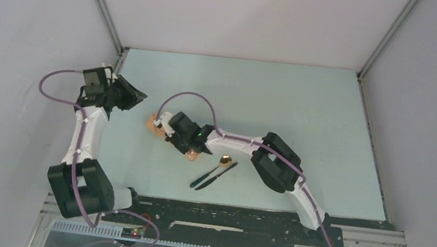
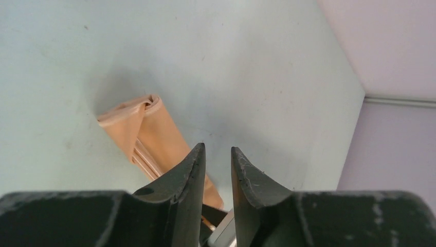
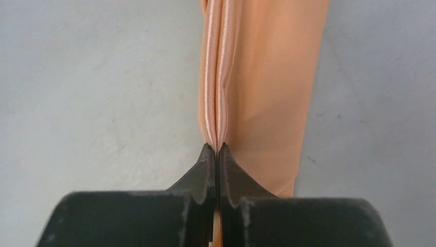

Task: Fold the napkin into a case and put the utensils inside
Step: Pick up the smaller rectangle-folded napkin from the center of the board, then turn over the smaller rectangle-folded napkin at the center of the board.

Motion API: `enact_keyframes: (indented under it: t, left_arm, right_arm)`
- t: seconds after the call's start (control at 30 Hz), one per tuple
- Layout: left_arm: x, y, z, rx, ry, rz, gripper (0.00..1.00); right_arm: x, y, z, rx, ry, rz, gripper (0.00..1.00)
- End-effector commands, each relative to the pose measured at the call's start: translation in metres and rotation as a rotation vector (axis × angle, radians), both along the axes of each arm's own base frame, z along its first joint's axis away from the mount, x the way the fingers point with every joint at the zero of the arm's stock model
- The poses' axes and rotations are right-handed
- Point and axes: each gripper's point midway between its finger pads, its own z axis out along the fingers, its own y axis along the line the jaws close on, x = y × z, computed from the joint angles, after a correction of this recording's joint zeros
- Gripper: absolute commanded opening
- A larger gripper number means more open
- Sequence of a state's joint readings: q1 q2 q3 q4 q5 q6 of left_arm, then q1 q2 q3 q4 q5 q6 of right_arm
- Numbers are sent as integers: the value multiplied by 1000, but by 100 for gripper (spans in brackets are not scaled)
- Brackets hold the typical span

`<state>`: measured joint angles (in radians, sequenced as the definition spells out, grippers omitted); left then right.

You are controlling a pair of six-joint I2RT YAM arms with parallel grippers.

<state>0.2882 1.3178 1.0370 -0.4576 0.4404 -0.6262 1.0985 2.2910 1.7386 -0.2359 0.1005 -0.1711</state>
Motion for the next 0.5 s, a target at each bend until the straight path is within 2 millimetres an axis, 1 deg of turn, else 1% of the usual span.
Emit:
enact_keyframes:
  t: [0.0,0.1,0.17,0.23,0.3,0.4,0.47]
  left_arm:
    - [-19,13,20,103,-22,26,31]
    - [-31,14,30,146,-51,36,32]
    - [-38,15,29,162,-49,37,33]
    - [-44,12,23,160,-33,27,33]
    - [-48,9,18,151,-28,15,33]
    - [-54,2,8,139,-8,-15,33]
    - [-58,-4,0,134,11,-38,33]
  right_arm:
    - [-33,7,56,247,352,68,0]
    - [-42,5,72,334,507,88,0]
    - [-45,3,83,392,592,91,0]
    - [-46,2,93,457,693,94,0]
    - [-42,0,100,527,808,85,0]
    - [-30,-4,107,606,951,60,0]
    - [-23,-10,104,663,1077,49,0]
